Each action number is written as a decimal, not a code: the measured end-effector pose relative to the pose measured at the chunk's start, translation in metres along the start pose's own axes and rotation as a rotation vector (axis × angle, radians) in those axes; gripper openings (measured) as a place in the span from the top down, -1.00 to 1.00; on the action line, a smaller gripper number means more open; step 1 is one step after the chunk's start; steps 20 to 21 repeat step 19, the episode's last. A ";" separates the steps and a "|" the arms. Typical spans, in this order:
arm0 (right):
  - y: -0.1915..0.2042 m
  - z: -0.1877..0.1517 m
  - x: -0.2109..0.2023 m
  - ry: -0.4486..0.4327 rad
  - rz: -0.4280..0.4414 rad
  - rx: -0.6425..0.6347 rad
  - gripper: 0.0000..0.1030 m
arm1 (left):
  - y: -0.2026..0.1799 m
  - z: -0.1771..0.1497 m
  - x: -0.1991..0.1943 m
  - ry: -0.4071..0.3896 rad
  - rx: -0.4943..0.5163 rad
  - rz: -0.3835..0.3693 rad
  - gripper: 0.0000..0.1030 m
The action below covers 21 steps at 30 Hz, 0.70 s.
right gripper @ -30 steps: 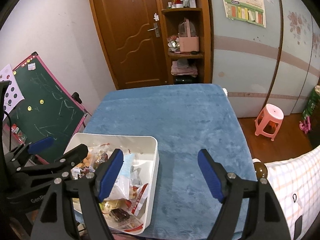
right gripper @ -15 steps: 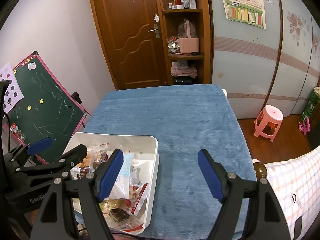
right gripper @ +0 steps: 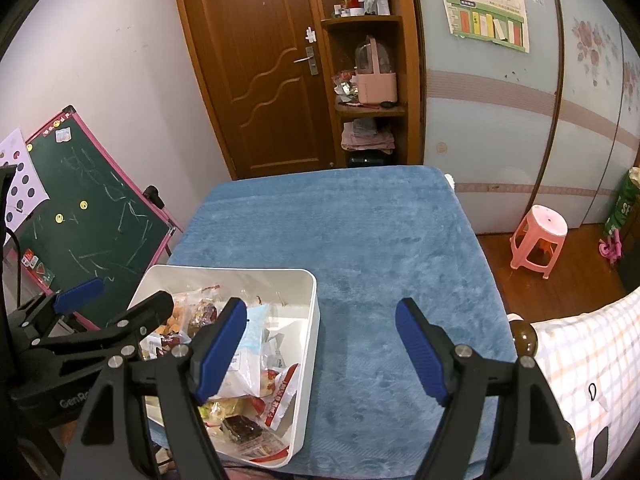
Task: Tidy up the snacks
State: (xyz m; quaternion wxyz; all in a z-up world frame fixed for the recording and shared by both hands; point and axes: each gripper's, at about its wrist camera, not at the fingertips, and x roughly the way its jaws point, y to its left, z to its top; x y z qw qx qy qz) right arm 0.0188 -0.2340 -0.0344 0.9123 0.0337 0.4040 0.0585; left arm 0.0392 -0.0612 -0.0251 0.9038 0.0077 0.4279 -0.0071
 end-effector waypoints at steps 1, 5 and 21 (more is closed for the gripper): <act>0.000 0.000 0.000 -0.001 -0.001 0.000 -0.51 | 0.000 0.000 0.000 0.001 0.000 0.000 -0.79; 0.000 0.000 0.000 -0.001 -0.006 0.001 -0.51 | 0.000 0.000 0.000 0.003 -0.001 -0.002 -0.79; -0.003 -0.002 0.005 0.007 -0.004 0.027 -0.51 | -0.005 0.000 -0.001 0.007 -0.001 0.000 -0.79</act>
